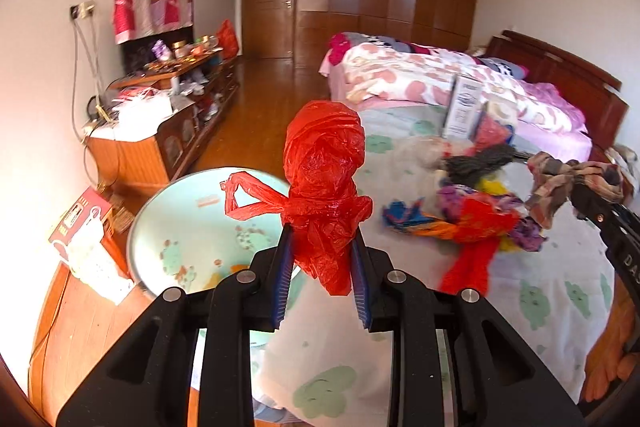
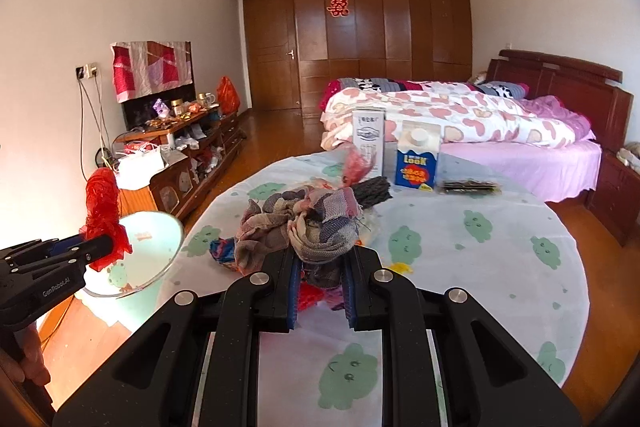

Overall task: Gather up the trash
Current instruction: 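Carry red bag and checkered cloth over the bin and open both grippers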

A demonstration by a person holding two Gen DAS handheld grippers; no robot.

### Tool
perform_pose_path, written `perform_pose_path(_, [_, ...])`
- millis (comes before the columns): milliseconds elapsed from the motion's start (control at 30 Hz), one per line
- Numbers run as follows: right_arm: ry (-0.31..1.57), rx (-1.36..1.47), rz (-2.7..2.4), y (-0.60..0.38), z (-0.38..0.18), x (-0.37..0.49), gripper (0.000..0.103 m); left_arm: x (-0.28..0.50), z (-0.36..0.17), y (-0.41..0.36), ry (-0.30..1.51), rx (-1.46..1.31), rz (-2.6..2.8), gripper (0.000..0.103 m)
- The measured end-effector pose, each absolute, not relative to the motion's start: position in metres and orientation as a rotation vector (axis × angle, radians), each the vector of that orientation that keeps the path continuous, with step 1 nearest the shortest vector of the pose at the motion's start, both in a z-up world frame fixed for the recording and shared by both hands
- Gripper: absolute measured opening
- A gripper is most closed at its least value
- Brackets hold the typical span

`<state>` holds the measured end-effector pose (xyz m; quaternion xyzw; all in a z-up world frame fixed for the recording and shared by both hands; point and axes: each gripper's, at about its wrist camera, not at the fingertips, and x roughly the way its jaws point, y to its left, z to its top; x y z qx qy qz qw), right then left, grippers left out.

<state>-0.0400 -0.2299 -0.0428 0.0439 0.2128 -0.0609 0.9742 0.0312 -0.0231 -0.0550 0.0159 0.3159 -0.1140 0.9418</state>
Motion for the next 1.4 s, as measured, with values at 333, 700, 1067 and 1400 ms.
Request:
perform_pose_path(333, [0.434,0.015,-0.01,-0.169,-0.035,0.007,0.018,0.065,-0.055,0.035,0.666,-0.026,-0.1,0.027])
perform_pose_path(700, [0.526,-0.093,0.096,-0.092,-0.053,0.072,0.018,0.102,-0.08,0.084,0.753,-0.051,-0.004,0.028])
perform_pose_path(1067, [0.656,-0.13,0.16,-0.039,-0.078,0.121,0.018,0.116,-0.11,0.103,0.854,-0.063,0.026,0.028])
perform_pose_path(1400, [0.71,-0.118,0.191,-0.03,-0.087,0.131,0.034,0.116,-0.112,0.111,0.86,-0.063,0.085,0.06])
